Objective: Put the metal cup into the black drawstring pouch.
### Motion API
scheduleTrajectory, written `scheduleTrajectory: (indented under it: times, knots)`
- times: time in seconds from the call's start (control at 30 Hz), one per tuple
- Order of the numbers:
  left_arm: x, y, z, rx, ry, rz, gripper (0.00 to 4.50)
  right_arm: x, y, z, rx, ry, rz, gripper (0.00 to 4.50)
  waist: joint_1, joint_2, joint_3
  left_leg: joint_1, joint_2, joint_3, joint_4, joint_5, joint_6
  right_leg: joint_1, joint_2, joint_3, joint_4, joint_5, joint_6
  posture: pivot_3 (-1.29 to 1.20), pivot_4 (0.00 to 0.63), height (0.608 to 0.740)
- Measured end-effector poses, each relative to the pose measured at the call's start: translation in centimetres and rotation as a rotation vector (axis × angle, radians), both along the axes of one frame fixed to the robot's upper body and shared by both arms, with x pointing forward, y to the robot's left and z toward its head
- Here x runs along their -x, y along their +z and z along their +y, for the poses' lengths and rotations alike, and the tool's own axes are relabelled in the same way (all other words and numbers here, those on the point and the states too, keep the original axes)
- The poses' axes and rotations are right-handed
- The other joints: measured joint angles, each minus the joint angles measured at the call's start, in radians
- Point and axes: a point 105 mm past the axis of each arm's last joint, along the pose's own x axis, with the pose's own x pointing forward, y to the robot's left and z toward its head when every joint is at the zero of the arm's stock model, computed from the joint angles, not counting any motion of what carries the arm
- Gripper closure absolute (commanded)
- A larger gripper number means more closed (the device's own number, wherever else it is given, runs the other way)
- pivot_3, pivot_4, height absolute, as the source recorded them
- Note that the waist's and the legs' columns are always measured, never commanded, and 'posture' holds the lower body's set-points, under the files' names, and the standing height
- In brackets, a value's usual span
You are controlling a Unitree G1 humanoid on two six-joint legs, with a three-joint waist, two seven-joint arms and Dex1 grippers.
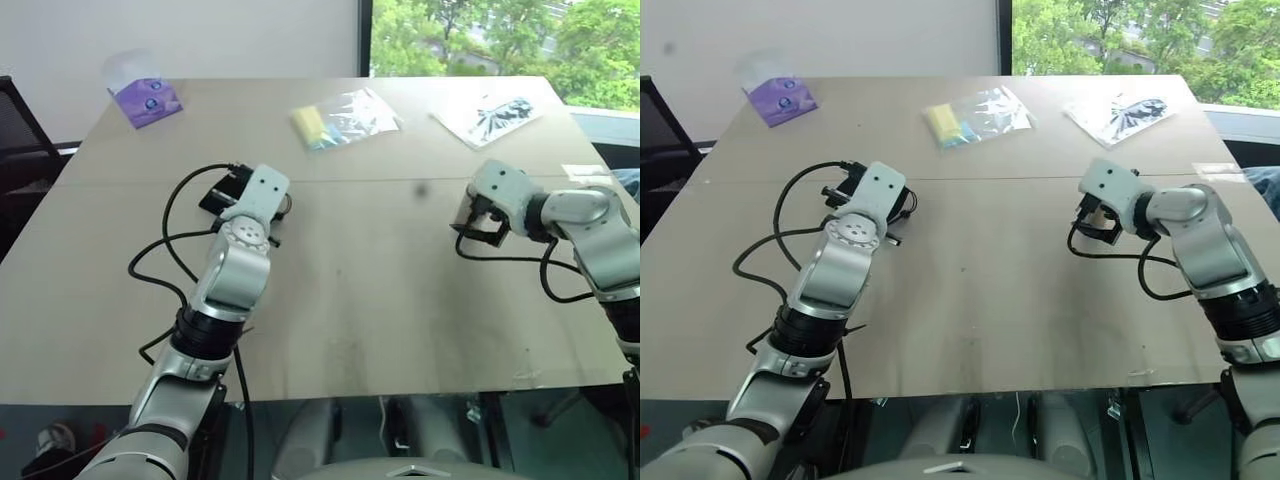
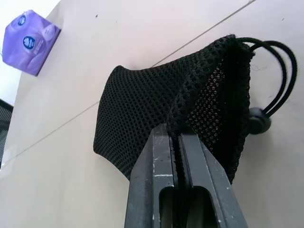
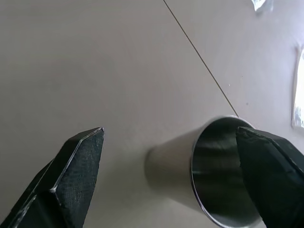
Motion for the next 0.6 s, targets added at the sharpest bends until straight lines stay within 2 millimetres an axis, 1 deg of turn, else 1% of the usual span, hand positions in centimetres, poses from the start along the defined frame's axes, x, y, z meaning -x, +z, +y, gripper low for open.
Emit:
scheduleTrajectory:
  times: [0.03, 0.1, 0.13, 0.2, 0.23, 0.27, 0.33, 0.37, 0.43, 0.5, 0.53, 0.6]
  knots:
    - [-0.1, 0.1, -0.1, 0.002, -0.005, -0.005, 4.50, -0.1, 0.0, -0.2, 0.003, -0.009, 0.004, 1.20, -0.001, 0.000, 0.000, 0.000, 0.000, 0.000, 0.000, 0.000, 0.000, 0.000, 0.000, 0.000, 0.000, 0.000, 0.000, 0.00, 0.150, 0.740]
    - [-0.2, 0.2, -0.2, 0.002, -0.011, -0.010, 4.50, -0.5, 0.1, -0.4, 0.011, -0.023, 0.006, 2.18, -0.003, 0.000, 0.000, 0.000, 0.000, 0.000, 0.000, 0.000, 0.000, 0.000, 0.000, 0.000, 0.000, 0.000, 0.000, 0.00, 0.150, 0.740]
    - [-0.2, 0.2, -0.3, 0.003, -0.014, -0.011, 4.50, -0.7, 0.1, -0.4, 0.008, -0.029, 0.009, 2.52, -0.003, 0.000, 0.000, 0.000, 0.000, 0.000, 0.000, 0.000, 0.000, 0.000, 0.000, 0.000, 0.000, 0.000, 0.000, 0.00, 0.150, 0.740]
    - [-0.2, 0.2, -0.4, 0.004, -0.021, -0.013, 4.50, -1.1, -0.2, -0.4, 0.013, -0.032, 0.020, 3.57, -0.002, 0.000, 0.000, 0.000, 0.000, 0.000, 0.000, 0.000, 0.000, 0.000, 0.000, 0.000, 0.000, 0.000, 0.000, 0.00, 0.150, 0.740]
    - [-0.3, 0.2, -0.4, 0.006, -0.028, -0.010, 4.50, -1.2, -0.6, -0.4, 0.029, -0.028, 0.021, 4.17, -0.001, 0.000, 0.000, 0.000, 0.000, 0.000, 0.000, 0.000, 0.000, 0.000, 0.000, 0.000, 0.000, 0.000, 0.000, 0.00, 0.150, 0.740]
    - [-0.3, 0.1, -0.5, 0.013, -0.037, -0.002, 4.50, -1.3, -0.8, -0.6, 0.042, -0.024, 0.023, 4.45, -0.001, 0.000, 0.000, 0.000, 0.000, 0.000, 0.000, 0.000, 0.000, 0.000, 0.000, 0.000, 0.000, 0.000, 0.000, 0.00, 0.150, 0.740]
    - [-0.2, -0.1, -0.8, 0.036, -0.057, 0.018, 4.50, -1.4, -1.0, -0.7, 0.056, -0.021, 0.015, 4.45, 0.001, 0.000, 0.000, 0.000, 0.000, 0.000, 0.000, 0.000, 0.000, 0.000, 0.000, 0.000, 0.000, 0.000, 0.000, 0.00, 0.150, 0.740]
    - [-0.1, -0.6, -1.1, 0.118, -0.072, 0.063, 4.50, -1.4, -0.9, -0.6, 0.062, -0.003, 0.009, 4.45, 0.002, 0.000, 0.000, -0.001, 0.000, 0.000, 0.000, 0.000, 0.000, 0.000, 0.000, 0.000, 0.000, 0.000, 0.000, 0.00, 0.150, 0.740]
    - [0.0, -0.8, -1.8, 0.196, -0.092, 0.103, 4.50, -1.2, -0.9, -0.4, 0.060, 0.019, 0.006, 4.45, 0.002, 0.000, 0.000, -0.001, 0.000, -0.001, 0.000, 0.000, 0.000, -0.001, 0.000, -0.001, 0.000, 0.000, 0.000, 0.00, 0.150, 0.740]
    - [0.0, -0.8, -3.0, 0.310, -0.132, 0.151, 4.50, -0.5, -1.0, -0.5, 0.017, 0.028, 0.015, 4.45, 0.005, 0.000, 0.000, -0.003, 0.000, -0.003, 0.001, 0.000, 0.000, -0.001, 0.000, -0.003, 0.000, 0.000, 0.000, 0.00, 0.150, 0.740]
    - [0.0, -0.4, -3.8, 0.380, -0.160, 0.176, 4.50, 0.0, -1.1, -0.5, -0.034, 0.027, 0.028, 4.45, 0.004, 0.000, 0.000, -0.004, 0.000, -0.003, 0.002, 0.000, 0.000, -0.001, 0.000, -0.004, 0.000, 0.000, 0.000, 0.00, 0.150, 0.740]
    - [0.2, 0.0, -4.8, 0.471, -0.193, 0.216, 4.50, 0.8, -0.9, -0.3, -0.125, 0.021, 0.044, 4.45, 0.001, 0.000, 0.000, -0.004, 0.000, -0.003, 0.002, 0.000, 0.000, -0.002, 0.000, -0.003, 0.000, 0.000, 0.000, 0.00, 0.150, 0.740]
